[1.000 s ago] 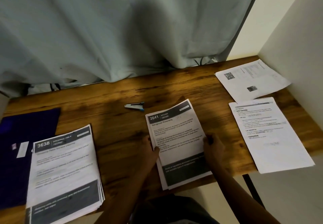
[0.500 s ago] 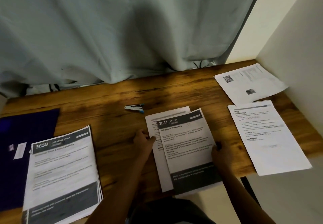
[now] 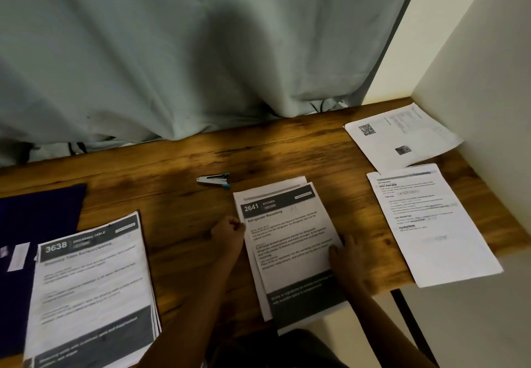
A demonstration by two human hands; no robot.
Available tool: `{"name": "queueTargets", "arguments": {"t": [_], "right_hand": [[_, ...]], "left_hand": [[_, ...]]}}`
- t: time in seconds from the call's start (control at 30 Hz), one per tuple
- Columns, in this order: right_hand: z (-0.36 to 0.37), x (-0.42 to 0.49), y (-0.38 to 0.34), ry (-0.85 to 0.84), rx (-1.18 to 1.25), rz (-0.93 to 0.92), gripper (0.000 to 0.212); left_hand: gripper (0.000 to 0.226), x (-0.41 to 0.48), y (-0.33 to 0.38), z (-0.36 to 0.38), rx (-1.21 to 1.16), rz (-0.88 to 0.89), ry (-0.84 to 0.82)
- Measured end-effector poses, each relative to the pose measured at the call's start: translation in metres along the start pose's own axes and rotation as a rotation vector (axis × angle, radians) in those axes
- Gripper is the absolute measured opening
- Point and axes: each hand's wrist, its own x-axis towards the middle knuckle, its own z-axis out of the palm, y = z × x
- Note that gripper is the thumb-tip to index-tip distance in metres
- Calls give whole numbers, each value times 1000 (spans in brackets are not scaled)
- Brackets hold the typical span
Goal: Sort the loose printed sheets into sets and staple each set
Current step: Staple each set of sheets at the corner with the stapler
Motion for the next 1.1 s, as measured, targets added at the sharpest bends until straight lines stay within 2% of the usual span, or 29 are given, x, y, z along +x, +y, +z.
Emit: {"name": "queueTargets", "arguments": {"t": [0.17, 0.33, 0.47, 0.53, 0.63, 0.8, 0.97, 1.03, 1.1], "right_hand": [[12, -7, -15, 0, -21, -69, 36], [23, -14, -30, -81, -2, -137, 38], [28, -10, -29, -117, -129, -210, 37], [28, -4, -29, -80, -166, -247, 37], [26, 5, -33, -22, -171, -247, 42], [26, 17, -35, -71, -324, -246, 55], [28, 22, -36, -21, -225, -190, 47], [28, 23, -38, 14, -210, -215, 44], [30, 23, -41, -21, -196, -266, 49]], "left_hand": [[14, -1, -1, -2, -42, -20, 11], [25, -1, -1, -11, -113, -36, 22], [24, 4, -6, -19, -100, -35, 36], [26, 6, -9, -23, -87, -48, 48], [24, 7, -16, -28, -81, -50, 67], [24, 6, -26, -32, -52, -52, 110], [23, 0, -19, -29, -53, -37, 85], [22, -6, -11, -23, -43, -11, 85], [20, -11, -6, -16, -40, 18, 93]]}}
